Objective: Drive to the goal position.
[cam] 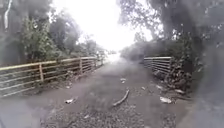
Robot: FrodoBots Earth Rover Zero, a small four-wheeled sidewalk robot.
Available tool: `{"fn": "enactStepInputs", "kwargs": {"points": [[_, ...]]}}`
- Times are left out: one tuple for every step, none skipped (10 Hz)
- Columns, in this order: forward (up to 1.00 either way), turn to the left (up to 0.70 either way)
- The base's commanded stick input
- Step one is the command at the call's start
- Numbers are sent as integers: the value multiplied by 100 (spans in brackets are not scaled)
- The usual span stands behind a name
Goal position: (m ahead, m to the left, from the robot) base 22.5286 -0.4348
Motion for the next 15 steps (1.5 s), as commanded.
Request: {"fn": "enactStepInputs", "kwargs": {"points": [[70, 0], [70, 0], [70, 0], [70, 0], [70, 0], [70, 0], [70, 0], [70, 0], [4, 0], [0, 0], [0, 0], [0, 0], [-29, 0], [-70, 0], [-70, 0]]}}
